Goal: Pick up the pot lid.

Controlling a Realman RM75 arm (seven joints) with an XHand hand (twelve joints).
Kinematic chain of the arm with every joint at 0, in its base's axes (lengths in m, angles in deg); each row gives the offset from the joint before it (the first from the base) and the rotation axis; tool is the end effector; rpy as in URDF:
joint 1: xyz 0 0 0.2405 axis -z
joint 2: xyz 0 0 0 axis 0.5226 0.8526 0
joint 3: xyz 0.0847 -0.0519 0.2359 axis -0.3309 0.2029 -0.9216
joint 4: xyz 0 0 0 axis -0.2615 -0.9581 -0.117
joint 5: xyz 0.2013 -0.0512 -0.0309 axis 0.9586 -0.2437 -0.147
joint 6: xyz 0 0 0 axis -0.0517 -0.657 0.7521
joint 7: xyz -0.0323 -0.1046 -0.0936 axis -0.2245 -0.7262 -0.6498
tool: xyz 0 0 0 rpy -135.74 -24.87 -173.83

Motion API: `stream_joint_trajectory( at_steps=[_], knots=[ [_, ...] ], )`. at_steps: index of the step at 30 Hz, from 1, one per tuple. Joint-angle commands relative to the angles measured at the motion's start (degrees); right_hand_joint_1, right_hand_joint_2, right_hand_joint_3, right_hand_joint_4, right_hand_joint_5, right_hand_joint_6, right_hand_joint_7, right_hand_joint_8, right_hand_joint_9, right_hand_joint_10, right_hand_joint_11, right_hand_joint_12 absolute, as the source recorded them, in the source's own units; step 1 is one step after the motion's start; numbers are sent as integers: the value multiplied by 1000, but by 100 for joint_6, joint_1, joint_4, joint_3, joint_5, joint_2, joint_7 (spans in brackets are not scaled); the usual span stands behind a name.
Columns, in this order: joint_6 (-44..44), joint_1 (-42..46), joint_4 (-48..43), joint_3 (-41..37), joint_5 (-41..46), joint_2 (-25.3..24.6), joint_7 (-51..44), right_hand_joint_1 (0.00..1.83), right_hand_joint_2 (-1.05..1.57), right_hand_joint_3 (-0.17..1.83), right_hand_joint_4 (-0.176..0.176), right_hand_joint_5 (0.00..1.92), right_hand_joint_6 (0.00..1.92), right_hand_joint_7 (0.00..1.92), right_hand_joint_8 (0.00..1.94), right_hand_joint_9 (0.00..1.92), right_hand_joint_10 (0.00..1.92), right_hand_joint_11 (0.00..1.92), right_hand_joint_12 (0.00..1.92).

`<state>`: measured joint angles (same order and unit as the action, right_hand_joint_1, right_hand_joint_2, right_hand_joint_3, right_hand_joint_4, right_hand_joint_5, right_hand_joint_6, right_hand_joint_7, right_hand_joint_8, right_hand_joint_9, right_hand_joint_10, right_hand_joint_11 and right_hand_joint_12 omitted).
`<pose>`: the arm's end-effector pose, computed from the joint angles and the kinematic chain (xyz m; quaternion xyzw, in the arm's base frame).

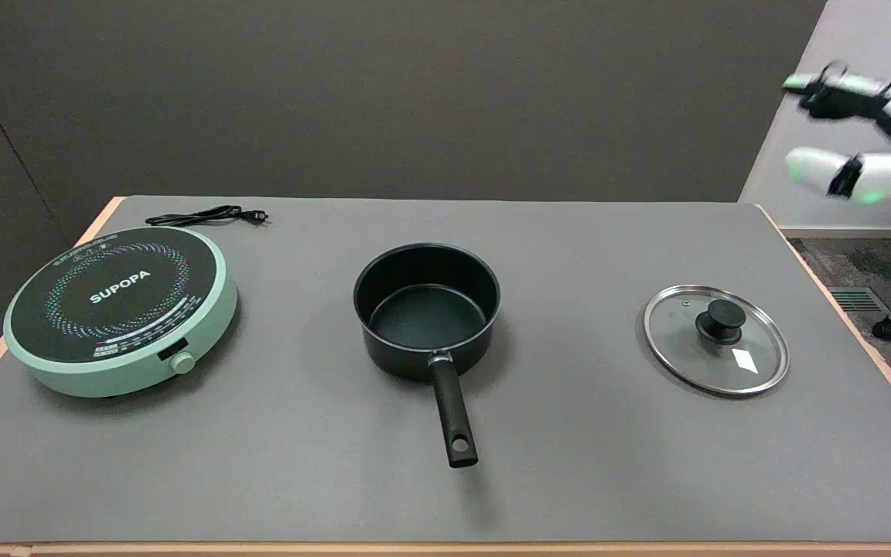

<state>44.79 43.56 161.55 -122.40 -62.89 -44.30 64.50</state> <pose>-0.0875 -0.2215 0.5708 0.6661 -0.0139 0.1716 0.7257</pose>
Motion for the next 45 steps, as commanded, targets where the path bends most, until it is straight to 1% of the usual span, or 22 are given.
stream_joint_trajectory(
  at_steps=[1, 6, 9, 10, 12, 16, 21, 26, 31, 33, 36, 39, 45],
  knots=[
    [2223, -1938, 1183, 1427, -2245, -1241, 462, 269, 429, 895, 141, 329, 145, 458, 172, 488, 274, 335, 572],
    [2534, -1971, 1035, 1709, -2257, -1124, 409, 270, 431, 896, 141, 336, 145, 462, 172, 492, 275, 337, 573],
    [2565, -2110, 723, 1762, -2261, -1044, 318, 292, 428, 898, 143, 338, 143, 465, 170, 495, 275, 338, 574],
    [2557, -2171, 615, 1781, -2261, -1009, 212, 303, 426, 899, 143, 338, 143, 465, 170, 495, 276, 338, 574],
    [2525, -2255, 498, 1825, -2261, -961, -43, 386, 466, 878, 142, 328, 167, 458, 182, 507, 254, 352, 536],
    [2477, -2277, 448, 1849, -2257, -962, -790, 528, 466, 931, 135, 325, 164, 447, 176, 506, 257, 340, 536],
    [2461, -2285, 464, 1941, -2249, -994, -1535, 582, 446, 946, 117, 302, 151, 435, 166, 494, 274, 316, 553],
    [2461, -2281, 464, 1969, -2229, -1038, -1608, 563, 443, 918, 106, 275, 158, 404, 170, 480, 251, 313, 527],
    [2461, -2249, 633, 1969, -2229, -1202, -1608, 454, 432, 865, 101, 264, 159, 391, 169, 473, 246, 311, 528],
    [2461, -2221, 733, 1969, -2229, -1274, -1608, 397, 393, 881, 100, 273, 138, 396, 157, 456, 281, 291, 571],
    [2465, -2182, 852, 1969, -2237, -1337, -1608, 375, 392, 873, 100, 273, 135, 397, 154, 458, 279, 293, 573],
    [2518, -2187, 871, 2003, -2245, -1324, -1612, 370, 391, 870, 100, 273, 134, 397, 153, 459, 281, 293, 574],
    [2693, -2423, 727, 2322, -2229, -1128, -1780, 369, 390, 869, 99, 269, 134, 397, 154, 460, 282, 294, 576]
  ],
)
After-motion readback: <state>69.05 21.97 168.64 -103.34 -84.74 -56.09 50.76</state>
